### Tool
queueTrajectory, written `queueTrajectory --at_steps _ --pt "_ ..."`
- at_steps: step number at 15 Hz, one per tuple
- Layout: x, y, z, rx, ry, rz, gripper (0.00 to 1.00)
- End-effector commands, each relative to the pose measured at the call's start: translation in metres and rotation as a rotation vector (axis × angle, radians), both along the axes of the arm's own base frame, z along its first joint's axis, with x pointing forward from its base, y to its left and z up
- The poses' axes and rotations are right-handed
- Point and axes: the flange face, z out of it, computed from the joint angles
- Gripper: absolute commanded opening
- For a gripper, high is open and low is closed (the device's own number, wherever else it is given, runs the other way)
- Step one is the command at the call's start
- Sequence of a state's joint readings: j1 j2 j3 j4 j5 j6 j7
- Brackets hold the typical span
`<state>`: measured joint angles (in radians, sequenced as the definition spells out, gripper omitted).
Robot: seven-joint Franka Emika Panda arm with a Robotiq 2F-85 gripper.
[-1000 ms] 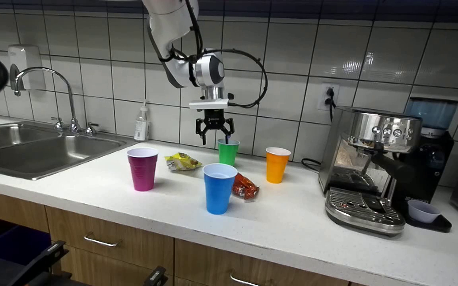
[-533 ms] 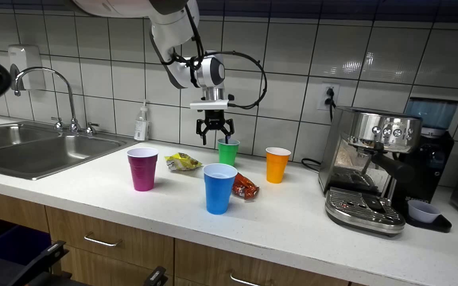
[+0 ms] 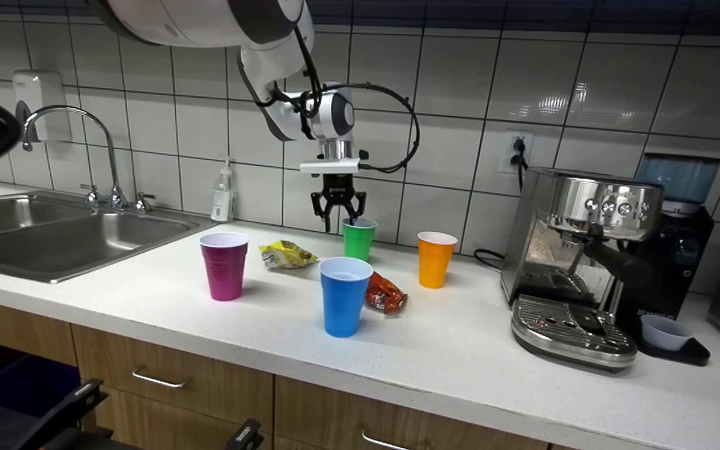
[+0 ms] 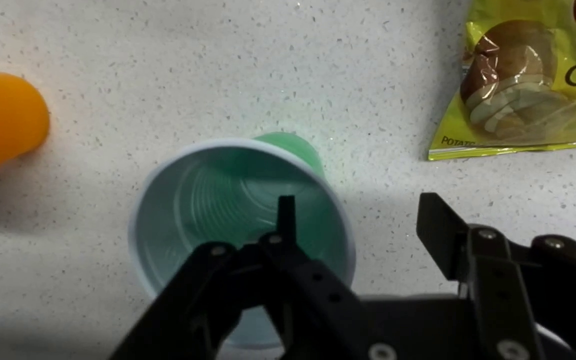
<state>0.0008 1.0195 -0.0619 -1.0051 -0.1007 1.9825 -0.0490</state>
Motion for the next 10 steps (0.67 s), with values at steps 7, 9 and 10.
queueTrajectory --at_steps 7,9,10 --pt "0.0061 -0.0064 0.0080 0.023 0.000 -0.027 0.00" --pt "0.0048 -0.0096 0.0097 0.027 0.000 -0.028 0.00" --pt "0.0042 -0.0107 0.0102 0.028 -0.002 -0.028 0.01"
